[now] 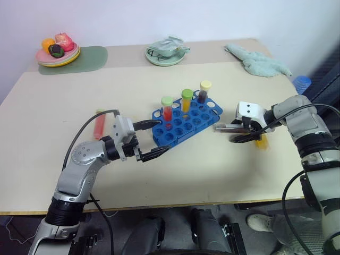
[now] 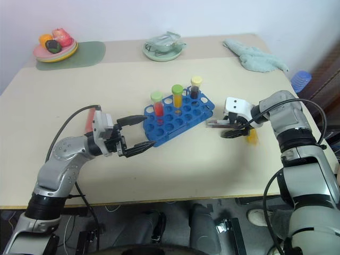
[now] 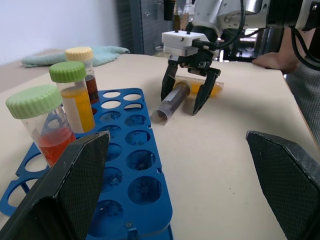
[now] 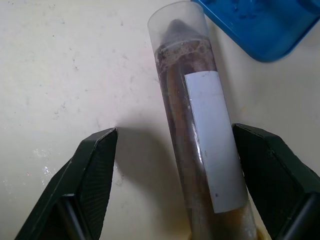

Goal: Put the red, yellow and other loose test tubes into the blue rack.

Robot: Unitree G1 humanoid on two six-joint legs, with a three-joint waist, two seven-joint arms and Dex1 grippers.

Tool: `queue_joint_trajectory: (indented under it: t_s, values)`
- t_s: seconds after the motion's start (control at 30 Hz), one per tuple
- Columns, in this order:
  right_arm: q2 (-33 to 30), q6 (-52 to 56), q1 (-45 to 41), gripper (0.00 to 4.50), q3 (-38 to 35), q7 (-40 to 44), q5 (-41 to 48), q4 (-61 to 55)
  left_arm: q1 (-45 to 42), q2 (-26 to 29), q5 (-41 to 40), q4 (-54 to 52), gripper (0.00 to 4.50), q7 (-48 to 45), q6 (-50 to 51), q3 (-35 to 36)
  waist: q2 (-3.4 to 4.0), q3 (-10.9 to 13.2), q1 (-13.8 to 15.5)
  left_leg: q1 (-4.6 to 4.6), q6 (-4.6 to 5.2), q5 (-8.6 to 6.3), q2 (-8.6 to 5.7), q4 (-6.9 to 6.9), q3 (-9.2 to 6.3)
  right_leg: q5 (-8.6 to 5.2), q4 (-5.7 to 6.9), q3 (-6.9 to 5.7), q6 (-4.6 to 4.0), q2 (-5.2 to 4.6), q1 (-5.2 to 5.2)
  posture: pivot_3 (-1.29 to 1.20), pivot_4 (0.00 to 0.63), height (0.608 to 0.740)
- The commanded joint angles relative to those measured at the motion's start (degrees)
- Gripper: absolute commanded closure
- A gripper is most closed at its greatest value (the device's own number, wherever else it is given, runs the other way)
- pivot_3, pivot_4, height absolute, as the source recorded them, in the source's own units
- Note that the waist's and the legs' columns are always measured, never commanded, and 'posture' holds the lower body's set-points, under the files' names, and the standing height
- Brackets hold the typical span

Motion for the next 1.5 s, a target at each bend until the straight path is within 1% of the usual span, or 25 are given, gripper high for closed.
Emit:
queue_joint_trajectory:
  t_s: [0.03, 0.07, 0.23, 0.4, 0.57, 0.63, 0.73, 0.97, 1.1, 1.13, 1.17, 1.3, 1.33, 1.5]
  values:
    - [0.0, -1.6, -0.9, 2.50, -0.3, -0.1, 0.3, -0.4, 0.0, 0.6, -0.2, -1.6, 0.00, 0.2, -0.6, 0.8, 0.00, 0.0, 0.0, 0.00, 0.00, 0.00, 0.00, 0.00, 0.00, 0.00, 0.00, 0.00, 0.00, 0.00, 0.00, 0.00, 0.150, 0.740]
    - [0.0, -2.5, -0.7, 2.99, -0.4, 0.0, 0.4, -0.8, 0.1, 0.6, -0.2, -1.7, 0.00, 0.2, -0.5, 0.8, 0.00, 0.0, 0.0, 0.00, 0.00, 0.00, 0.00, 0.00, 0.00, 0.00, 0.00, 0.00, 0.00, 0.00, 0.00, 0.00, 0.150, 0.740]
    - [0.0, -8.0, 0.2, 2.99, -0.7, -0.9, 0.8, -2.4, -0.1, 0.5, -0.1, -1.4, 0.00, 0.1, -0.7, 0.7, 0.00, 0.0, 0.0, 0.00, 0.00, 0.00, 0.00, 0.00, 0.00, 0.00, 0.00, 0.00, 0.00, 0.00, 0.00, 0.00, 0.150, 0.740]
    - [-1.1, -25.2, 2.8, 2.99, -1.2, 1.0, 3.6, -5.7, -0.1, 0.5, -0.1, -1.3, 0.00, 0.0, -0.8, 0.6, 0.00, 0.0, 0.0, 0.00, 0.00, 0.00, 0.00, 0.00, 0.00, 0.00, 0.00, -0.01, 0.00, 0.01, 0.00, 0.00, 0.150, 0.740]
    - [-1.7, -36.6, 3.9, 2.99, -0.9, 8.2, 9.0, -7.9, -0.2, 0.4, 0.2, -1.0, 0.00, -0.1, -1.2, 0.4, 0.00, 0.0, -0.1, 0.01, 0.00, 0.00, 0.00, 0.00, 0.01, 0.00, 0.00, -0.01, 0.01, 0.02, 0.01, 0.00, 0.150, 0.740]
    - [-2.0, -38.8, 3.7, 2.99, -0.1, 10.5, 9.4, -7.7, -0.4, 0.4, 0.3, -0.8, 0.00, -0.2, -1.3, 0.4, 0.00, 0.0, -0.1, 0.02, 0.00, 0.00, 0.00, 0.00, 0.00, 0.00, 0.00, -0.01, 0.01, 0.02, 0.02, 0.00, 0.150, 0.740]
    - [-4.6, -50.0, 3.0, 2.99, 4.6, 12.2, 7.1, -4.2, -0.6, 0.5, 0.7, -0.7, 0.00, -0.4, -1.7, 0.2, 0.00, 0.0, 0.0, 0.03, 0.00, 0.00, 0.00, 0.00, 0.00, 0.00, 0.00, -0.01, 0.00, 0.03, 0.03, 0.00, 0.150, 0.740]
    - [-4.0, -57.5, 0.1, 2.99, 7.3, 11.5, 3.9, 4.1, 0.1, 0.3, 1.1, -1.4, 0.00, -0.2, -1.7, 0.3, 0.02, 0.0, -0.3, 0.07, -0.02, 0.02, 0.01, 0.00, 0.02, 0.00, 0.03, 0.00, 0.00, 0.04, 0.03, 0.00, 0.150, 0.740]
    - [-2.9, -53.4, -1.9, 2.99, 8.4, 12.2, 3.5, 6.2, 0.5, 0.4, 1.1, -1.8, 0.00, -0.1, -1.6, 0.4, 0.01, 0.0, -0.3, 0.07, -0.02, 0.02, 0.02, 0.00, 0.02, 0.00, 0.03, 0.00, 0.00, 0.04, 0.04, 0.00, 0.150, 0.740]
    - [-2.8, -53.0, -2.1, 2.37, 8.3, 12.1, 3.4, 6.5, 0.5, 0.4, 1.1, -1.8, 0.00, -0.1, -1.6, 0.4, 0.01, 0.0, -0.3, 0.08, -0.02, 0.02, 0.02, 0.00, 0.01, 0.00, 0.03, 0.00, 0.00, 0.04, 0.05, 0.00, 0.150, 0.740]
    - [-2.6, -53.1, -2.2, 2.06, 8.2, 11.7, 3.2, 6.8, 0.5, 0.3, 1.1, -1.8, 0.00, 0.0, -1.6, 0.4, 0.01, 0.0, -0.3, 0.08, -0.02, 0.02, 0.02, 0.00, 0.01, 0.00, 0.03, 0.00, 0.00, 0.04, 0.05, 0.00, 0.150, 0.740]
    - [-2.3, -54.3, -2.0, 0.21, 7.3, 9.5, 3.6, 6.7, 0.4, 0.2, 1.1, -1.7, 0.00, 0.1, -1.5, 0.4, 0.01, 0.0, 0.0, 0.07, -0.02, 0.02, 0.03, -0.01, 0.00, 0.00, 0.02, 0.00, -0.01, 0.04, 0.04, 0.00, 0.150, 0.740]
    - [-2.4, -54.3, -1.7, 0.09, 7.2, 9.0, 3.7, 6.2, 0.4, 0.2, 1.1, -1.7, 0.00, 0.1, -1.6, 0.3, 0.00, 0.0, 0.1, 0.07, -0.02, 0.01, 0.02, -0.01, 0.00, 0.00, 0.01, 0.00, -0.01, 0.04, 0.04, 0.00, 0.150, 0.740]
    - [-4.9, -51.3, -0.7, 0.09, 5.9, 10.8, 6.7, 0.5, -0.3, -0.2, 1.2, -0.7, 0.00, -0.4, -1.9, -0.1, 0.01, 0.0, 0.1, 0.06, -0.02, 0.01, 0.02, -0.01, 0.00, 0.00, 0.01, 0.00, -0.01, 0.04, 0.04, 0.00, 0.150, 0.740]
